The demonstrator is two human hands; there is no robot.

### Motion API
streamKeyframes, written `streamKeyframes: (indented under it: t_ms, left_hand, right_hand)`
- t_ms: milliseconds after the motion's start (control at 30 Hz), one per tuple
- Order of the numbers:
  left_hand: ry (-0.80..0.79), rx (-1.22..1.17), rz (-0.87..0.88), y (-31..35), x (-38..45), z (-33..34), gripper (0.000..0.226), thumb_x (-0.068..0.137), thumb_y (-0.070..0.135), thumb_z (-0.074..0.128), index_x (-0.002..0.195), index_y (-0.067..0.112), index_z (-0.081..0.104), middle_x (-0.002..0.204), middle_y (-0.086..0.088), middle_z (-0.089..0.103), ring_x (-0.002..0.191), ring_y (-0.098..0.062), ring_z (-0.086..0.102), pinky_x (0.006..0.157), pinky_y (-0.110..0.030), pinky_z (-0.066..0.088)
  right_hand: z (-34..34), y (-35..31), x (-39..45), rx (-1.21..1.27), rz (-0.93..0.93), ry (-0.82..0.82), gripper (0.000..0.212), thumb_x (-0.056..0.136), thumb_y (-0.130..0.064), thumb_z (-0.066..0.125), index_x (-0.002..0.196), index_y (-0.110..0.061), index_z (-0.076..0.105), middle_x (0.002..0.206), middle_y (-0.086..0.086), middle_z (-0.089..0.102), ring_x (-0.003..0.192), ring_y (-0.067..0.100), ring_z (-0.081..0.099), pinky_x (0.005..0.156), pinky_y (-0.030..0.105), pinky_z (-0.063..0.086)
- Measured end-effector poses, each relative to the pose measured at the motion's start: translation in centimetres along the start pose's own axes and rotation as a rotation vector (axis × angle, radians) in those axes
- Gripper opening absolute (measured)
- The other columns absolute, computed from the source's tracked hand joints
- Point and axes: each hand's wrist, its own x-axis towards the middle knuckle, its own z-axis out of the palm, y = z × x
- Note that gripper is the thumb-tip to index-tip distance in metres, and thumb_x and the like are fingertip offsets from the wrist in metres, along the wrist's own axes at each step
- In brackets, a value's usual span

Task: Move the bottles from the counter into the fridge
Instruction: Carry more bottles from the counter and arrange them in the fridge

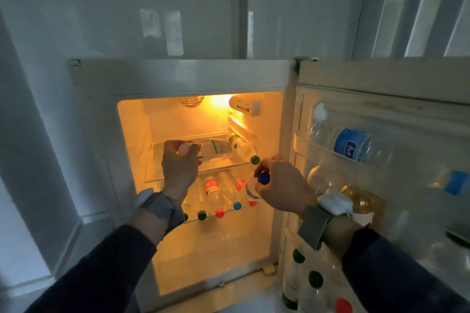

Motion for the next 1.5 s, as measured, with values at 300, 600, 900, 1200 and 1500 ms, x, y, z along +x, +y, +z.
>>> streamKeyframes:
  t_ms: [300, 600, 900, 1200, 1500]
  left_hand:
    - [0.055, 0.109, 0.024, -4.5, 4.8, 4.0, 0.033, 0.083, 0.031, 0.074, 0.108, 0.024, 0.052, 0.098, 0.003, 0.058, 0.094, -0.028, 0.063, 0.078, -0.050, 0.062]
    - [0.002, 0.181, 0.077, -7.5, 6.5, 6.5, 0.041, 0.085, 0.028, 0.076, 0.116, 0.013, 0.053, 0.106, -0.004, 0.061, 0.092, -0.027, 0.062, 0.075, -0.039, 0.052]
    - [-0.206, 0.480, 0.223, -9.0, 6.5, 9.5, 0.043, 0.079, 0.022, 0.083, 0.112, 0.011, 0.056, 0.111, -0.008, 0.065, 0.096, -0.026, 0.061, 0.078, -0.037, 0.049]
    - [-0.483, 0.845, 0.271, -9.4, 7.5, 12.3, 0.033, 0.092, 0.029, 0.075, 0.115, 0.014, 0.058, 0.135, -0.006, 0.052, 0.108, -0.030, 0.061, 0.086, -0.035, 0.047]
    - [-0.564, 0.898, 0.325, -10.0, 8.6, 12.4, 0.027, 0.097, 0.020, 0.067, 0.122, 0.013, 0.057, 0.139, -0.008, 0.054, 0.115, -0.032, 0.060, 0.090, -0.035, 0.044]
  right_hand:
    - [0.5, 0.5, 2.0, 0.013, 0.012, 0.014, 0.027, 0.089, -0.032, 0.075, 0.113, -0.029, 0.063, 0.119, -0.006, 0.055, 0.107, 0.020, 0.060, 0.092, 0.030, 0.058]
    - [0.4, 0.3, 2.8, 0.010, 0.051, 0.016, 0.031, 0.091, -0.028, 0.076, 0.119, -0.026, 0.064, 0.125, -0.006, 0.055, 0.111, 0.018, 0.059, 0.090, 0.023, 0.054]
    - [1.1, 0.3, 2.9, -0.017, 0.080, -0.007, 0.036, 0.089, -0.030, 0.078, 0.121, -0.027, 0.063, 0.123, -0.008, 0.055, 0.112, 0.019, 0.059, 0.092, 0.026, 0.057]
    - [1.1, 0.3, 2.3, 0.001, 0.090, -0.034, 0.030, 0.091, -0.028, 0.075, 0.119, -0.027, 0.063, 0.122, -0.008, 0.055, 0.111, 0.017, 0.058, 0.094, 0.027, 0.056]
    - [0.0, 0.9, 1.2, -0.006, 0.116, -0.061, 0.028, 0.094, -0.027, 0.073, 0.119, -0.026, 0.062, 0.124, -0.006, 0.054, 0.116, 0.018, 0.058, 0.101, 0.031, 0.055]
